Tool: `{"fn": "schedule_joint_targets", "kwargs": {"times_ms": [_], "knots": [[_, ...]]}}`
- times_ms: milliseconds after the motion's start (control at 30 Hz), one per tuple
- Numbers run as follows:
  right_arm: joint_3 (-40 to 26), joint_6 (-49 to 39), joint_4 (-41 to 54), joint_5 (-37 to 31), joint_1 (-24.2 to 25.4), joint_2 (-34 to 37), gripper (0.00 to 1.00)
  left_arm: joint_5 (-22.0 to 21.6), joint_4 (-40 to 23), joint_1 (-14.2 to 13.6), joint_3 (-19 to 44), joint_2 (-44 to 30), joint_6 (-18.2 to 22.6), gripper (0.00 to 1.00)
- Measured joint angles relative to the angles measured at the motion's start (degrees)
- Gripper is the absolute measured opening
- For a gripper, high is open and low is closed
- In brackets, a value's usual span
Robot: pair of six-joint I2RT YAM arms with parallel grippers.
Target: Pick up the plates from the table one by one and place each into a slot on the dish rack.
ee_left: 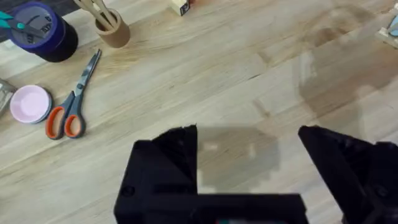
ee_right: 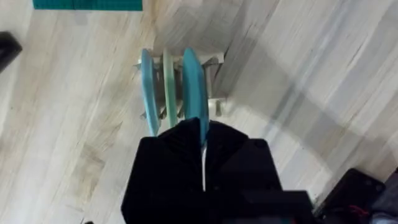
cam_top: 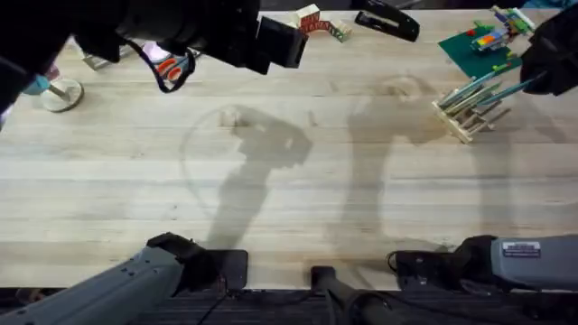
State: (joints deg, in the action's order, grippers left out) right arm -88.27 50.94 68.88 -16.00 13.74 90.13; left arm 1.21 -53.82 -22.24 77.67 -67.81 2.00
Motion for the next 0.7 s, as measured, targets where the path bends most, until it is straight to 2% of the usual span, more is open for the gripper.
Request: {"fn": "schedule_joint_targets", "kwargs": {"times_ms": [333, 700], "knots": [[0.0, -0.04, -0.31, 1.04, 0.0, 4.64, 0.028, 0.0, -0.01, 0.0, 0.0, 0.0, -0.02, 0.993], [0.02, -0.14, -0.37, 1.33, 0.0, 6.34, 0.028, 0.0, -0.01, 0.0, 0.0, 0.0, -0.02, 0.993]]}}
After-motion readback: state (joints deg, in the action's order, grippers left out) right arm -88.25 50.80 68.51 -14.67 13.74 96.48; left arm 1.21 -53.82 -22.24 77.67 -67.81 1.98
